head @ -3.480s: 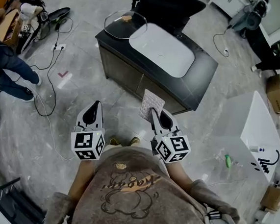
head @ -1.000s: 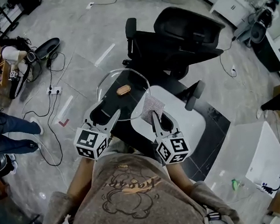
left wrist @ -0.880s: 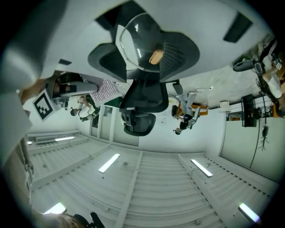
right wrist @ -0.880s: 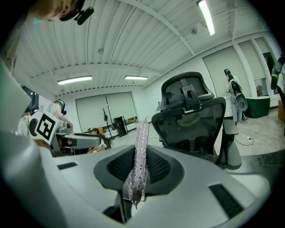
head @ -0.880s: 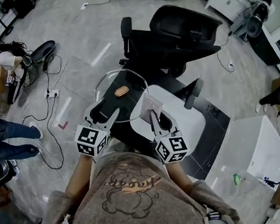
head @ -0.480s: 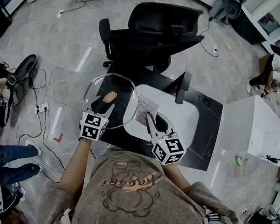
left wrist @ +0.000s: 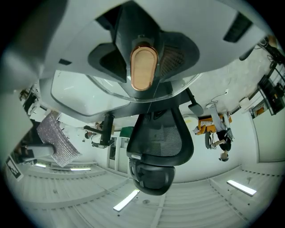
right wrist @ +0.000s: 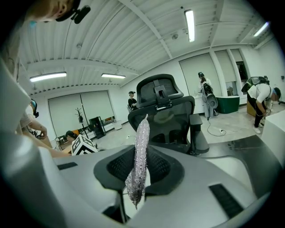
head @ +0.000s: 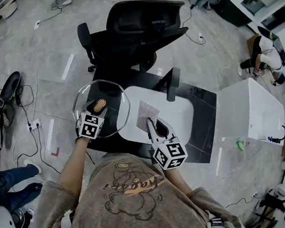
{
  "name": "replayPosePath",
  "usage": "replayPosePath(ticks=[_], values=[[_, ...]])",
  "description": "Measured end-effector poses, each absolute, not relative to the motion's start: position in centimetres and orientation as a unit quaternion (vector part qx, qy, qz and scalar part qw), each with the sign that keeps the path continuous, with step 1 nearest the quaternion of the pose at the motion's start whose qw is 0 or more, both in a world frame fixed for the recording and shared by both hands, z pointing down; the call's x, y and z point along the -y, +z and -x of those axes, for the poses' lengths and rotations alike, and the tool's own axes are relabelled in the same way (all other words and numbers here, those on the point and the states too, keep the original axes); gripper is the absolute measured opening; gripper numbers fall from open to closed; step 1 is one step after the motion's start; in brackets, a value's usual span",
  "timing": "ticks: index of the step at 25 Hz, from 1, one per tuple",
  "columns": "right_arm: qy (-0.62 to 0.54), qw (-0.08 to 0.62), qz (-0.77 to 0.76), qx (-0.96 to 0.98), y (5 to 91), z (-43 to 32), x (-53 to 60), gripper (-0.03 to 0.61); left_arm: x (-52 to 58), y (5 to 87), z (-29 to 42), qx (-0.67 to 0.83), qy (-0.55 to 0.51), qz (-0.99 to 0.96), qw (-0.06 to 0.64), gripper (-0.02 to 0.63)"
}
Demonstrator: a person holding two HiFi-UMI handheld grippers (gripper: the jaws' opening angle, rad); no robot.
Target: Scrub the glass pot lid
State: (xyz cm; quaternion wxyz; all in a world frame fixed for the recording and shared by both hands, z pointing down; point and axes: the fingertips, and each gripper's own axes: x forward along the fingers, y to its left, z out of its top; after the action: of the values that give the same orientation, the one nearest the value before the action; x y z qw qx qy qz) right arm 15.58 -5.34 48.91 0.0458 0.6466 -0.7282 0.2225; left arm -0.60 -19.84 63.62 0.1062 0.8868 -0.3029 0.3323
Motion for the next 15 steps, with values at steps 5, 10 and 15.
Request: replayPosePath(ticks=[5,10,15], values=[[0.231,0.058,-0.653,0.719,49.6,-16.1,5.8,0.081,20.2,63.7,0.3,0.293,0.327,-0.891,0.116,0.195],[0.237,0.076,-0.651,0.718,50.6,-16.9,6.6,0.08,20.3,63.8,0.2,0.29,0.325,-0.892,0.123,0.192],[0.243,0.084,-0.622,0.74,51.5,-17.1,9.3,0.08,20.1,64.1,0.2,0.285,0.331,-0.89,0.129,0.193]])
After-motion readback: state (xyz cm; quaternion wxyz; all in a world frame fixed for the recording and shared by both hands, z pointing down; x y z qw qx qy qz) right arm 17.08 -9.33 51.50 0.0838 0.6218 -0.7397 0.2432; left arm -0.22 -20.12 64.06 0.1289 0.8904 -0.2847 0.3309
